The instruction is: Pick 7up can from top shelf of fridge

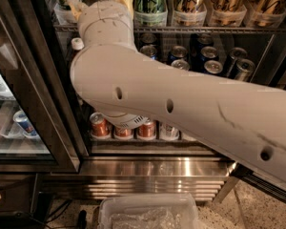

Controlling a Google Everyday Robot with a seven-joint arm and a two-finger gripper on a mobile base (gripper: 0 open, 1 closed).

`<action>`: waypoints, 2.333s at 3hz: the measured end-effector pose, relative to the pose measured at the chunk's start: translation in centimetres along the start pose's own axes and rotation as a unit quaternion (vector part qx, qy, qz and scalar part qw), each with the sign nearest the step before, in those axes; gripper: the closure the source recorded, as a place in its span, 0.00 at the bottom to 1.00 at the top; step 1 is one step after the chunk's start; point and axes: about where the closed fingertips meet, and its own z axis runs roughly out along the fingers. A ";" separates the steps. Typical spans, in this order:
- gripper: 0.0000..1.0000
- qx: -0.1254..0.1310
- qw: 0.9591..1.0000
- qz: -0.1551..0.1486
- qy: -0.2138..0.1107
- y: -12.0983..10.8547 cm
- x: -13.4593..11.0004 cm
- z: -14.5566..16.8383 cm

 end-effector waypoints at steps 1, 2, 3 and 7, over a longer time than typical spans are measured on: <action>0.30 0.008 1.000 0.010 0.007 -0.4 0.2 0.3; 0.32 0.020 0.999 0.020 0.016 -0.6 0.5 1.8; 0.32 0.020 0.999 0.021 0.017 -0.5 0.7 2.3; 0.29 0.046 0.999 0.020 0.018 -1.8 1.3 3.8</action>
Offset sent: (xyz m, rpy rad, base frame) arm 0.0176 -0.0116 -0.0104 0.0559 0.0471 -0.0524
